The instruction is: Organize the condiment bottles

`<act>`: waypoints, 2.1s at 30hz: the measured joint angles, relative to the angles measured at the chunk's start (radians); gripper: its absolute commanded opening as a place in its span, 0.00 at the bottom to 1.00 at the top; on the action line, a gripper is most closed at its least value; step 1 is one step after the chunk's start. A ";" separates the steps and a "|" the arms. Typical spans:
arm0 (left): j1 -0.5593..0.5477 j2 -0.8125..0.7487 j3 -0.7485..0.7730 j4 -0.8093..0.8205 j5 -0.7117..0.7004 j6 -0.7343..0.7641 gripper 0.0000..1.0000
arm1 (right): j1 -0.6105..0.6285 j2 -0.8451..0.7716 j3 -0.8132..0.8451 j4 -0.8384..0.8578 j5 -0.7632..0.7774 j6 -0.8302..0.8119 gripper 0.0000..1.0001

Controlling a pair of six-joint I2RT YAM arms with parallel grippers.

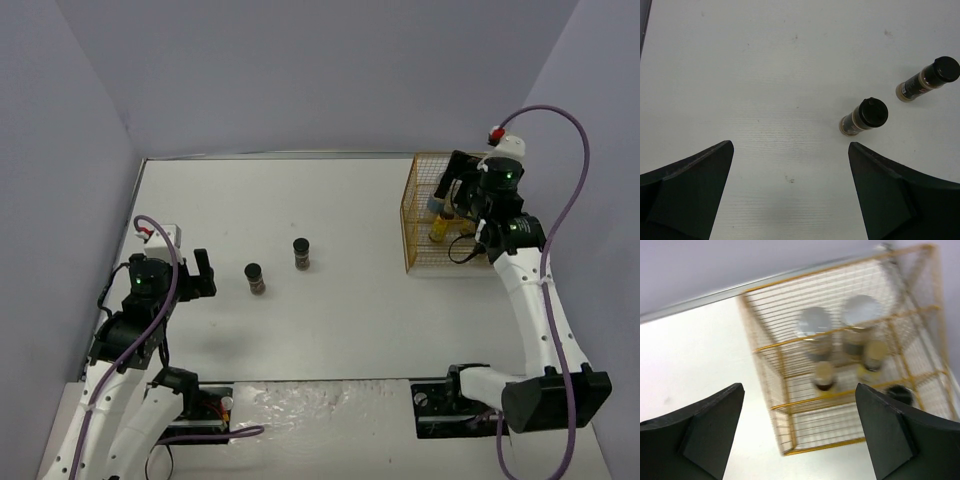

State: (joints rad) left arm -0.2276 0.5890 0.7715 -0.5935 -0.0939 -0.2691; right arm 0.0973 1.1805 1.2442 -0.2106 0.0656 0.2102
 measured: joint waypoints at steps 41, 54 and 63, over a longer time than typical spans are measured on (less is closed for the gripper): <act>0.001 0.004 0.000 0.000 0.007 0.000 0.97 | 0.644 0.797 0.262 0.086 -0.287 -0.292 0.12; 0.001 0.005 0.000 0.000 0.007 0.000 0.97 | 0.511 0.408 0.015 0.054 -0.182 -0.206 0.02; 0.001 0.019 0.000 0.000 0.008 0.000 0.97 | 0.346 0.055 -0.039 -0.013 0.035 -0.095 0.01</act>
State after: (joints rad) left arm -0.2268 0.6076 0.7715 -0.5930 -0.0860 -0.2687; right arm 0.4436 1.2351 1.2049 -0.2234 0.1002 0.1155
